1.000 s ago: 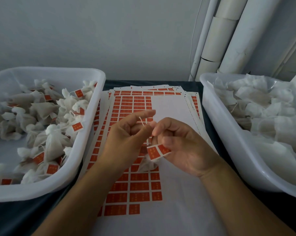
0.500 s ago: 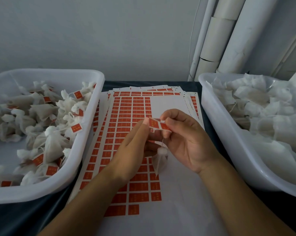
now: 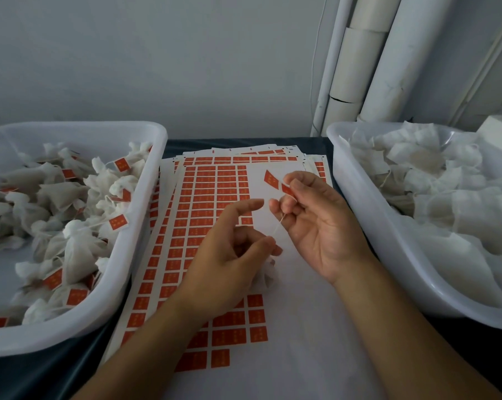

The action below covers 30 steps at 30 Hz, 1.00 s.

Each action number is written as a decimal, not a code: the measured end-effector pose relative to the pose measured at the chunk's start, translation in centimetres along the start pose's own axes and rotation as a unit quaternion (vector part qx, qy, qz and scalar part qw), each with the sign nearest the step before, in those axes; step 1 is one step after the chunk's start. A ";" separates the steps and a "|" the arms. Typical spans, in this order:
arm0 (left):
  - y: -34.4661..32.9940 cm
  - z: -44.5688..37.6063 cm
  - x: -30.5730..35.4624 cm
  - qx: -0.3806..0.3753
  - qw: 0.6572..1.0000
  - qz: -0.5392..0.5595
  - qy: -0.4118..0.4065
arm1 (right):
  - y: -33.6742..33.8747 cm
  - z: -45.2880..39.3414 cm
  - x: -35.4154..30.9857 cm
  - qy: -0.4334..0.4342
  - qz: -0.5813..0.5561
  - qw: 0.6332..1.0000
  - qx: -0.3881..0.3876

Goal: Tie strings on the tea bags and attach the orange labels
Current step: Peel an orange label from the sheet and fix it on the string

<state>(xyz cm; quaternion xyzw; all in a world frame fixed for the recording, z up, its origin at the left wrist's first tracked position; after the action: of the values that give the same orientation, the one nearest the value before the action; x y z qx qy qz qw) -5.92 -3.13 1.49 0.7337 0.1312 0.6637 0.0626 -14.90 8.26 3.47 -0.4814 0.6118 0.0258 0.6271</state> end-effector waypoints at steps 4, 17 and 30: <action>-0.2 0.2 0.5 -0.017 1.000 0.007 -0.016 | 0.0 0.1 0.0 -0.001 0.013 1.000 0.001; -0.1 0.3 1.1 -0.014 0.997 -0.048 -0.053 | -0.3 0.2 0.3 -0.009 0.052 0.999 0.009; 0.9 0.2 0.7 0.059 0.998 0.018 -0.021 | -0.1 1.0 -3.3 0.128 0.342 0.931 -0.014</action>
<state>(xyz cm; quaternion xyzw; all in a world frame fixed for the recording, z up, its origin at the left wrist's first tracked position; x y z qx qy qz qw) -5.54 -3.73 2.38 0.7521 0.1556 0.6404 0.0096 -14.90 10.66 5.95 -0.2510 0.8141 0.1847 0.4900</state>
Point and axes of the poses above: each hand's wrist, its own z-axis away from the middle knuckle, its own y-axis out of the back of the hand, x = y × z, the point moved 6 cm from there along -z, towards the middle knuckle, and after that the axes turned 5 degrees about -x, right-handed, at the moved point
